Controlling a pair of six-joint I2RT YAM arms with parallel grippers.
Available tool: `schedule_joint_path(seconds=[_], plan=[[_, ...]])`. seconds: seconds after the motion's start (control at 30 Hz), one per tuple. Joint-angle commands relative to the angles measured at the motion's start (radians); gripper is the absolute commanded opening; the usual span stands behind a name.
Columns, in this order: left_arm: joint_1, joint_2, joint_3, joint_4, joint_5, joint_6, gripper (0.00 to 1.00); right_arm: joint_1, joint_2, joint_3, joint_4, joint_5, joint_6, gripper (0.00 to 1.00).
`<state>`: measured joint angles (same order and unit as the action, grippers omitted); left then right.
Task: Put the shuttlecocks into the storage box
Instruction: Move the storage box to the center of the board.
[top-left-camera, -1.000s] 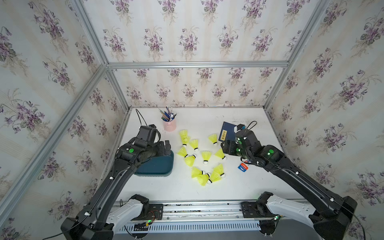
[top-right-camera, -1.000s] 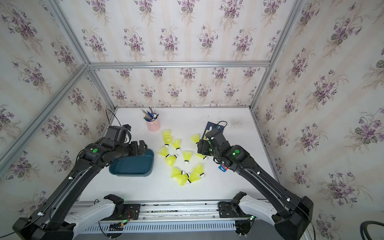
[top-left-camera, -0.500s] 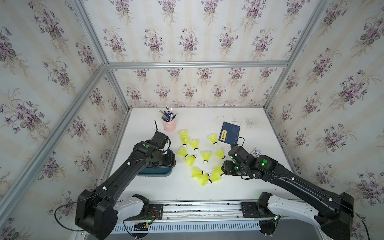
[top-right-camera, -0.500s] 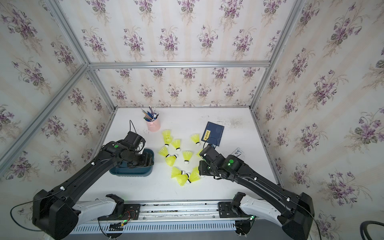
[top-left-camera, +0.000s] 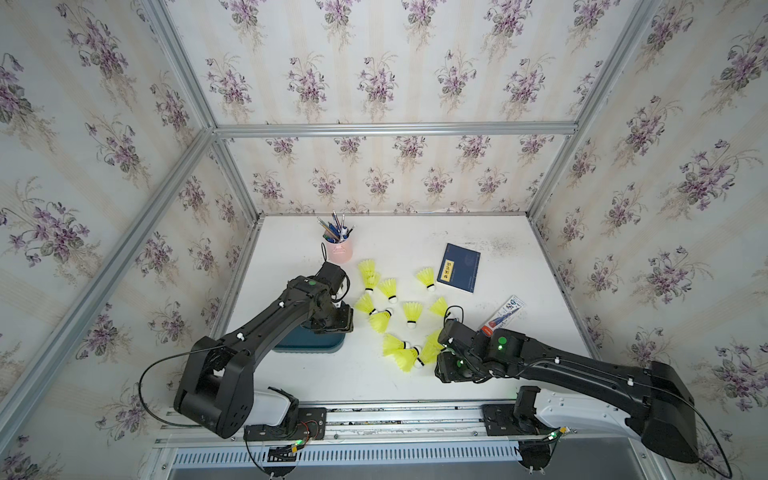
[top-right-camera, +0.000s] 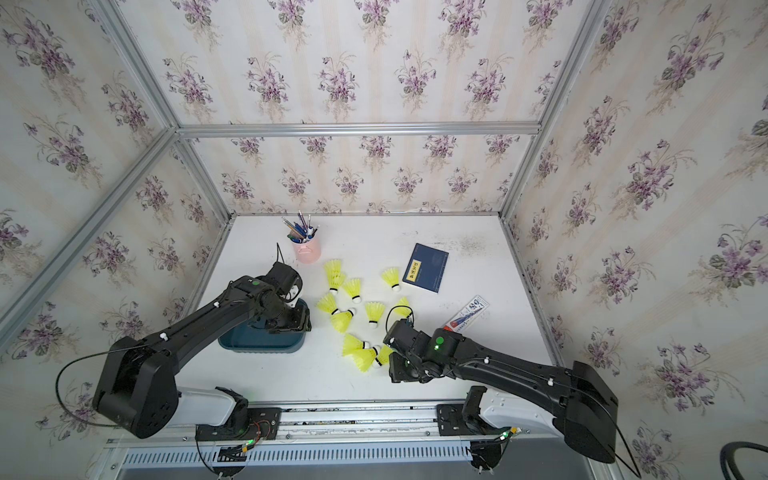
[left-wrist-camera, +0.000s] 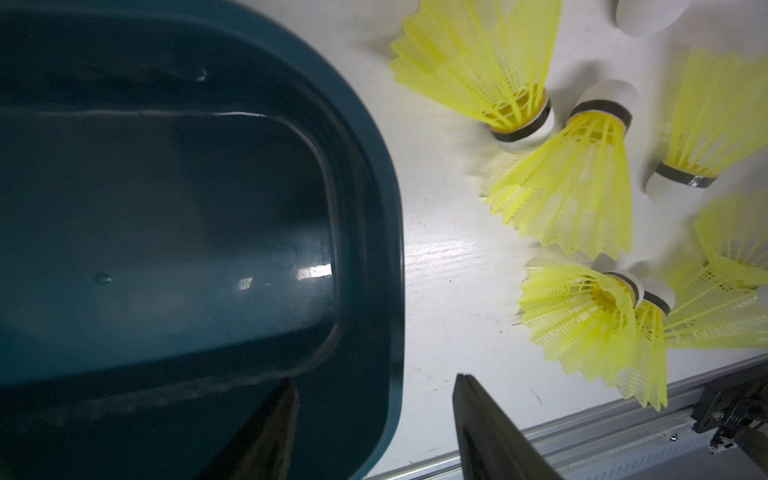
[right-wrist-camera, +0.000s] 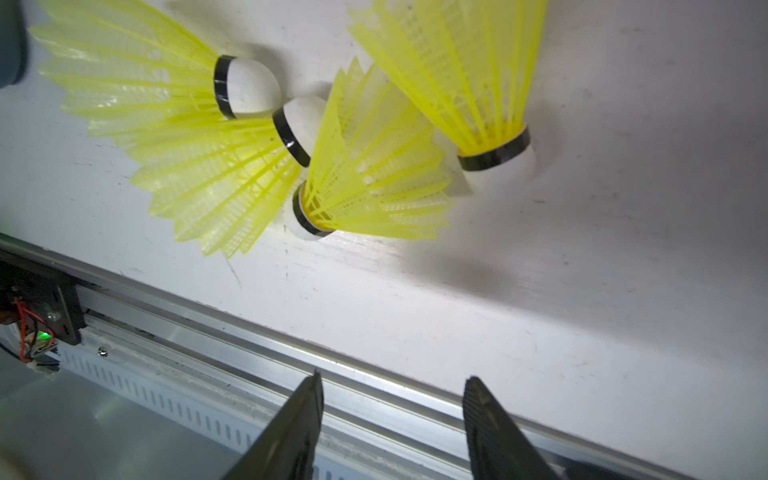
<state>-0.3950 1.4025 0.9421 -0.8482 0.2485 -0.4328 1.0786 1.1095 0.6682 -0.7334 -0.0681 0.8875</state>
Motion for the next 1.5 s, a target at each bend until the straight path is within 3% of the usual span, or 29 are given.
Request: schedule_joint_path(seconds=[0.0, 0.3, 0.6, 0.93, 1.1, 1.47], plan=[[-0.001, 0.037, -0.001, 0.033, 0.009, 0.025, 0.61, 0.022, 0.053, -0.005, 0.098, -0.006, -0.008, 0.57], [-0.001, 0.067, 0.005, 0.05, 0.023, 0.044, 0.56, 0.03, 0.165, 0.0, 0.202, -0.012, -0.013, 0.58], [-0.005, 0.072, 0.0, 0.07, 0.067, 0.037, 0.33, 0.029, 0.217, 0.005, 0.25, -0.006, -0.017, 0.57], [-0.02, 0.041, -0.013, 0.052, 0.148, -0.013, 0.06, 0.026, 0.414, 0.107, 0.311, 0.008, -0.051, 0.58], [-0.031, 0.029, -0.022, 0.037, 0.169, -0.037, 0.0, -0.014, 0.497, 0.166, 0.334, 0.013, -0.054, 0.58], [-0.049, 0.019, -0.041, 0.042, 0.214, -0.166, 0.0, -0.152, 0.665, 0.296, 0.405, 0.013, -0.068, 0.57]])
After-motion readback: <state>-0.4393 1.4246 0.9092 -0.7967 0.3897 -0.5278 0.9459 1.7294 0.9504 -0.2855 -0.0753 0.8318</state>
